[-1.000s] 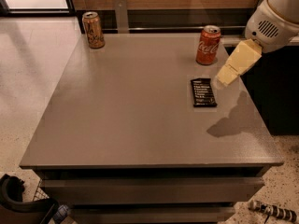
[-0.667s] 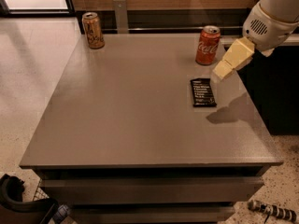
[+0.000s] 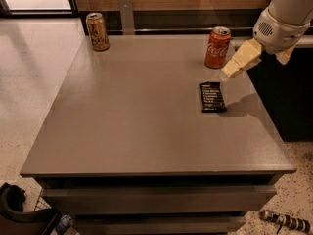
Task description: Move rxbar chocolate near orange can
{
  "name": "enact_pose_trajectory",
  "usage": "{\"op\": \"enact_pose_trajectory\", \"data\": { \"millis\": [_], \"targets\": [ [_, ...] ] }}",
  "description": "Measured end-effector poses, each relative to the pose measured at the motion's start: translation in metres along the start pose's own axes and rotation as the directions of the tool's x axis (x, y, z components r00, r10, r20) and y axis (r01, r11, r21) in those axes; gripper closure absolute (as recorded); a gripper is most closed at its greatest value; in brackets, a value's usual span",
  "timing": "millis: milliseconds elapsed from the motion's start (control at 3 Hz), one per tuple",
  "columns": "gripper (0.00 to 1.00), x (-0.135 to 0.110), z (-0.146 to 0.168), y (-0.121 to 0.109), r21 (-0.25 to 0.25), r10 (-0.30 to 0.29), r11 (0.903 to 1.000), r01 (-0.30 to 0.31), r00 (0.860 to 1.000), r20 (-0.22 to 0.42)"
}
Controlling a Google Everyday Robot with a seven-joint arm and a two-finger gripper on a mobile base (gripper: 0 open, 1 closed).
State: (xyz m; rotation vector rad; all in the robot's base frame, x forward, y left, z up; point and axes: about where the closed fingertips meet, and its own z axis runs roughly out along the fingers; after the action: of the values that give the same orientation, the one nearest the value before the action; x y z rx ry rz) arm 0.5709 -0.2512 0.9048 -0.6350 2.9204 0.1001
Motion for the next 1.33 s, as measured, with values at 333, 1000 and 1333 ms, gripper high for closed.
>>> {"op": "enact_pose_trajectory", "data": {
  "millis": [333,1000,1333],
  "targets": [
    [0.00,-0.019,0.005,0.027,0.013,0.045,0.9989,-0.045,0.999,0.001],
    [0.00,-0.031,0.008,0.046,0.030,0.085,0.9959,-0.085,0.996,0.004],
    [0.00,-0.034,0.027,0.055,0.046,0.098,0.9944,-0.095,0.994,-0.046]
  ]
}}
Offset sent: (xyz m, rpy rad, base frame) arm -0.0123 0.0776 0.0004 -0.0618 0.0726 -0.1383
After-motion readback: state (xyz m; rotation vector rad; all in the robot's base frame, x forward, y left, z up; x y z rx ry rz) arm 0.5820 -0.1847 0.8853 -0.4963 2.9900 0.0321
